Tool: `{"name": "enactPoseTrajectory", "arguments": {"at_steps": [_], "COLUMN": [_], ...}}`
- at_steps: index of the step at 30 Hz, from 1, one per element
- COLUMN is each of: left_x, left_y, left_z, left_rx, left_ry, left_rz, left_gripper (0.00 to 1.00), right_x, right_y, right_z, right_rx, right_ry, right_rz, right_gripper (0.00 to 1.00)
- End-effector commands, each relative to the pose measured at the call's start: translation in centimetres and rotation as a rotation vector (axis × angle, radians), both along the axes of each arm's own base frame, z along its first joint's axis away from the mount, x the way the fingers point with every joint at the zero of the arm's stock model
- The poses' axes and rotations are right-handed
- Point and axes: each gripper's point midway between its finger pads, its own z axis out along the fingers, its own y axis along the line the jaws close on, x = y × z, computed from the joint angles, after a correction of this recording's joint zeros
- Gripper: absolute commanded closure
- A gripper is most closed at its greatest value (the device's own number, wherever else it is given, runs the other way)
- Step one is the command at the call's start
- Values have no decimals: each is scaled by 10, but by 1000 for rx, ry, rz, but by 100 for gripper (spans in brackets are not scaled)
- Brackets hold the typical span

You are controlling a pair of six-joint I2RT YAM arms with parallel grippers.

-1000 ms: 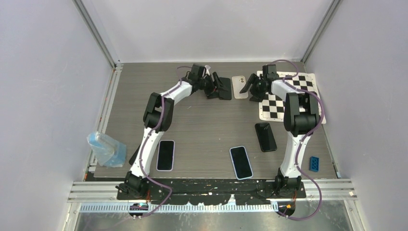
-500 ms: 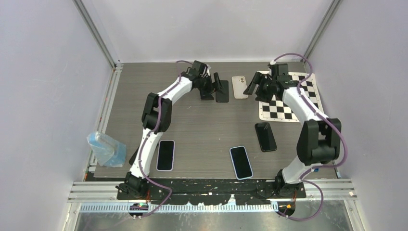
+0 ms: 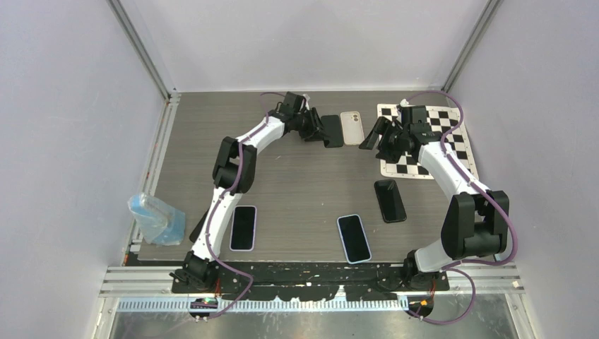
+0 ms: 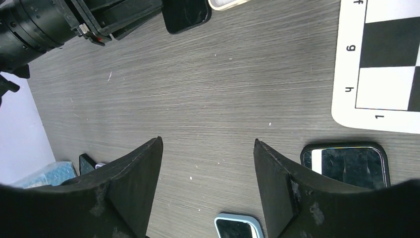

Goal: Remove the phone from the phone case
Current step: Place the phone case at the center of the board, then pick up the phone at the center of the board.

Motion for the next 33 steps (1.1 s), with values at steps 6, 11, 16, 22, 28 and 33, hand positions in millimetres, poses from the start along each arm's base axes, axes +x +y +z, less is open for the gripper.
{"name": "enactPoseTrajectory", "arguments": {"at_steps": [6, 11, 16, 22, 28, 33], "left_x": [9, -5, -38, -96, -146, -174], "left_y": [7, 28, 62, 104, 130, 167], "left_z": [-5, 48, 115, 149, 150, 161], "left_rx": [70, 126, 205, 335, 369, 465], "left_ry": [-66, -157, -252, -317, -341, -363], "left_rz": [19, 31, 60, 67, 34, 62], "left_gripper": [55, 38, 23, 4, 0, 0], "right_x": [-2, -22, -42, -71, -123, -153], "right_y": [0, -7, -18, 6, 24, 36], "right_z": [30, 32, 33, 30, -5, -22], "right_rx": [25, 9, -19, -177, -325, -342], "right_ry": [-88, -74, -71, -60, 26, 53], "right_rz": [-34, -72, -136, -30, 47, 77], "right_gripper": [32, 30, 10, 7, 7, 9]}}
